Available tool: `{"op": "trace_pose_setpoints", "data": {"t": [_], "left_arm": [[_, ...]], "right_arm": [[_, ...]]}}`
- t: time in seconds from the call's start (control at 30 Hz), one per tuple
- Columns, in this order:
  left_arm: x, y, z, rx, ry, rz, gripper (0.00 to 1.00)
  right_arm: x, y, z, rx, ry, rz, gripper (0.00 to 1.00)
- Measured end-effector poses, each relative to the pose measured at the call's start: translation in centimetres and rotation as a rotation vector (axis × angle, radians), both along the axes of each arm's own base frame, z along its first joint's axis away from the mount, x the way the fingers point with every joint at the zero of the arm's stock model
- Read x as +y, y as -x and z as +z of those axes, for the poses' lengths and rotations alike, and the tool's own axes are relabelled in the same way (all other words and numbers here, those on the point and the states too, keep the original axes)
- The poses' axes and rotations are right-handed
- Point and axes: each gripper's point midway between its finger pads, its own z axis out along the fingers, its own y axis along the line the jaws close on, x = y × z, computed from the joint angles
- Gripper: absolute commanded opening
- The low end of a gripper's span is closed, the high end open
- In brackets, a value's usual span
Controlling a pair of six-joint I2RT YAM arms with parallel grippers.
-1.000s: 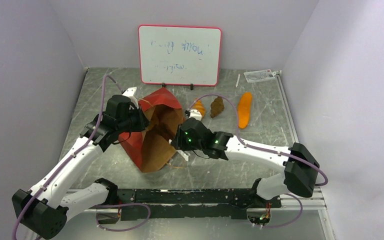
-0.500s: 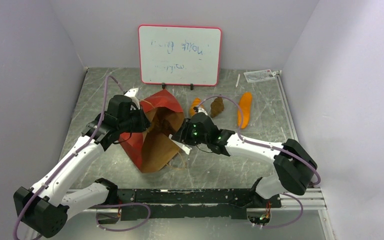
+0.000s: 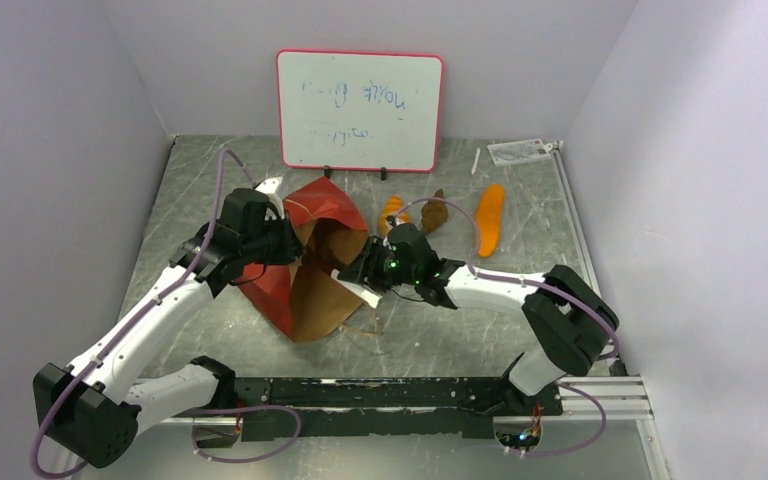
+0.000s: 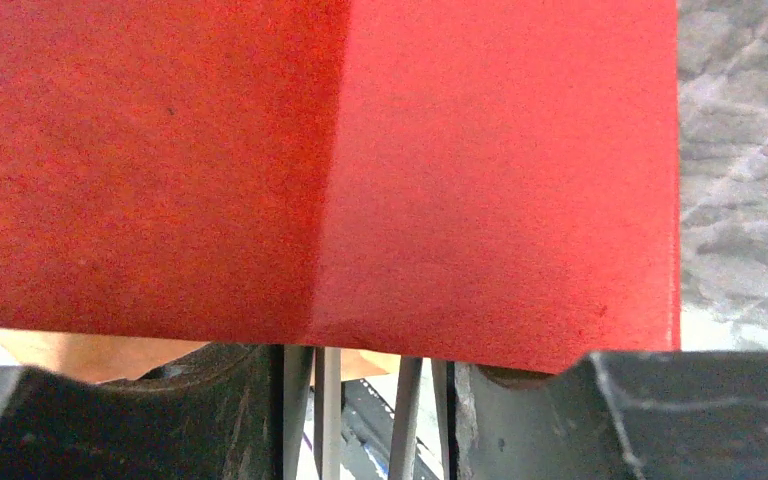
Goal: Take the fake bread out of the paper bag
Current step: Take out the fake bread from the paper bag.
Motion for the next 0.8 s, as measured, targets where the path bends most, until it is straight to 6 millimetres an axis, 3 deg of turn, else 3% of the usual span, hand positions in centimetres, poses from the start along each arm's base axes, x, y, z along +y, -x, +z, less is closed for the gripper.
{"op": "trace_pose_setpoints", "data": {"t": [0.8], "left_arm": [[-0.4, 0.7, -0.3, 0.016, -0.004, -0.056, 0.07]], "right_arm": [[2.1, -0.7, -1.9, 0.032, -0.125, 0.058, 0.46]]}}
